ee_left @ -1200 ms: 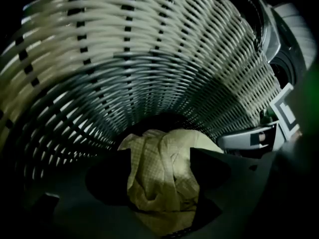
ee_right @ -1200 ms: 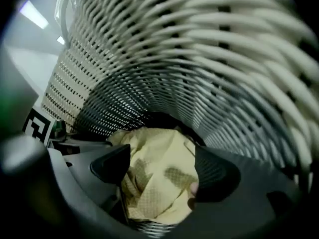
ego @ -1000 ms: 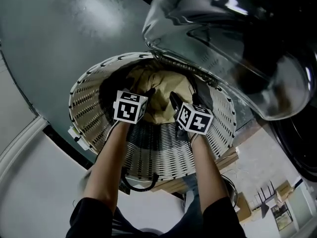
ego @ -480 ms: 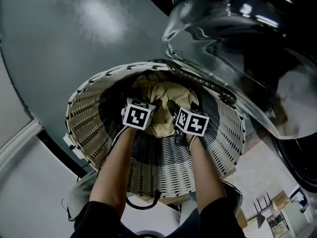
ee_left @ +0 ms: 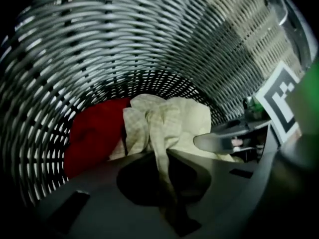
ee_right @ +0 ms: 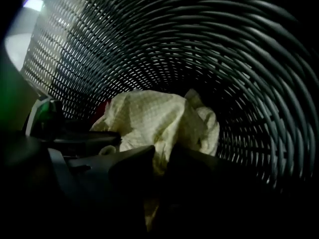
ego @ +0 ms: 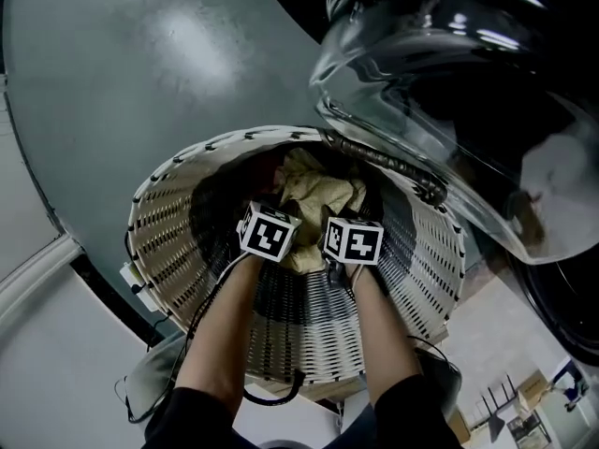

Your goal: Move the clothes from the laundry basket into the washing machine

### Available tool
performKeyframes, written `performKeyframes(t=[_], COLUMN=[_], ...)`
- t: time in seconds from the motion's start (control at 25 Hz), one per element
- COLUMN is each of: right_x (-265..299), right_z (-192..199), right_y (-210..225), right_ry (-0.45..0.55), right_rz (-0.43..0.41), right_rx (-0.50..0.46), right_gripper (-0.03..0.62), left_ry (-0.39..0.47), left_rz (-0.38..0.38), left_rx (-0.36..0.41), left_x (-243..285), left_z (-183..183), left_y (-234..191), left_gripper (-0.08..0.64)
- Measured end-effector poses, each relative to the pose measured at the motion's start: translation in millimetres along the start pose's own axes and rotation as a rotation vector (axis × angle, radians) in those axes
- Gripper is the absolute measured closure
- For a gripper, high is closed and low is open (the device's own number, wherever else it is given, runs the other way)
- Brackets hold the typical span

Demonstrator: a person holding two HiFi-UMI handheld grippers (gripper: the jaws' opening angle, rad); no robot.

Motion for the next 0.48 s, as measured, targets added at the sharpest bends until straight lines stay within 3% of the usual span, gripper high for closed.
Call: performKeyframes(t=[0.08,0.48], right_x=[-6,-58], right_z=[-1,-17], right_y=[-7,-19], right_ry=[0.003,0.116], right_rz=[0.009,0.015], right_rx=[-0.021,-0.043], right_gripper=[0.561,0.572], left_ry=[0.009,0.102], left_rz=[0.015,0.036], left_rx=[-0.012,-0.082], left_x=[-6,-53], left_z=[-2,-22], left_y=[6,26], left_gripper=[0.528,0.529])
Point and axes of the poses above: the fingertips, and each gripper's own axes: x forward along the fingers, y to its right, z out of its underside, the point moved 3 cm from there along -x, backward along the fingers, and after that the axes turned 10 degrees about x, right-handed, at the moved point
